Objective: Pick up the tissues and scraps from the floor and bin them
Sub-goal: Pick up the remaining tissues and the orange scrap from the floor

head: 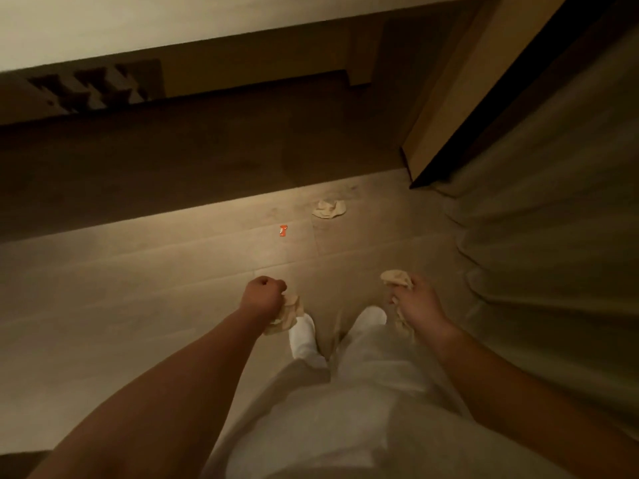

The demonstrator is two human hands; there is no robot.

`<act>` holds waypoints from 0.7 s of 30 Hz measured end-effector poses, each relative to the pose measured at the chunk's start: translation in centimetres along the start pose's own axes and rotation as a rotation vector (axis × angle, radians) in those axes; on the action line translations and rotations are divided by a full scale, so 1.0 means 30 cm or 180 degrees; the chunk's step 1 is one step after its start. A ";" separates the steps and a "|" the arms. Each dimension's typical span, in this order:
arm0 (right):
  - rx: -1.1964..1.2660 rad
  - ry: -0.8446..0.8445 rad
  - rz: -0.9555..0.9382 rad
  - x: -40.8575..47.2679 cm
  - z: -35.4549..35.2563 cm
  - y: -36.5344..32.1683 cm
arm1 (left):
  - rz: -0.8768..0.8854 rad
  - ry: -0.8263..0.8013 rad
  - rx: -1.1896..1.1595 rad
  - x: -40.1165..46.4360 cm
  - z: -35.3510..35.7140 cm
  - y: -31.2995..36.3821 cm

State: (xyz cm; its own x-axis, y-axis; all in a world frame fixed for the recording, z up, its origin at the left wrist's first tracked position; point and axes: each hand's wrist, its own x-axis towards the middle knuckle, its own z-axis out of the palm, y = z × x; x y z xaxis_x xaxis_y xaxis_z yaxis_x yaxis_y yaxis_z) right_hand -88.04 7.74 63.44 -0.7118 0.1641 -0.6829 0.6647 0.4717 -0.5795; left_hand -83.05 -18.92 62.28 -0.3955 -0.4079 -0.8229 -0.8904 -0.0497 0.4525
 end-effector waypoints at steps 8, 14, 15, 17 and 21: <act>-0.0684 -0.0576 0.0045 0.350 0.089 -0.185 | -0.0332 0.0212 -0.0347 0.245 0.050 0.111; -0.1305 -0.0921 -0.0069 0.658 0.172 -0.279 | -0.0572 0.0319 -0.0361 0.474 0.128 0.177; -0.1469 -0.0976 -0.0079 0.708 0.195 -0.284 | -0.0569 0.0299 -0.0347 0.524 0.147 0.185; -0.1572 -0.0930 -0.0079 0.824 0.249 -0.281 | -0.0544 0.0257 -0.0263 0.634 0.193 0.197; -0.1821 -0.0767 -0.0066 1.119 0.406 -0.207 | -0.0548 0.0152 0.0030 0.909 0.294 0.173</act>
State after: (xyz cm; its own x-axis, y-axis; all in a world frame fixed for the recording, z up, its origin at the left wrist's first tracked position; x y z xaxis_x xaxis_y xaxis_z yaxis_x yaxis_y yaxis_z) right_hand -113.31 -0.24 38.70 -0.6077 -0.0189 -0.7939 0.3766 0.8733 -0.3090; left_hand -100.44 -22.25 39.15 -0.2259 -0.4370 -0.8706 -0.9462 -0.1142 0.3029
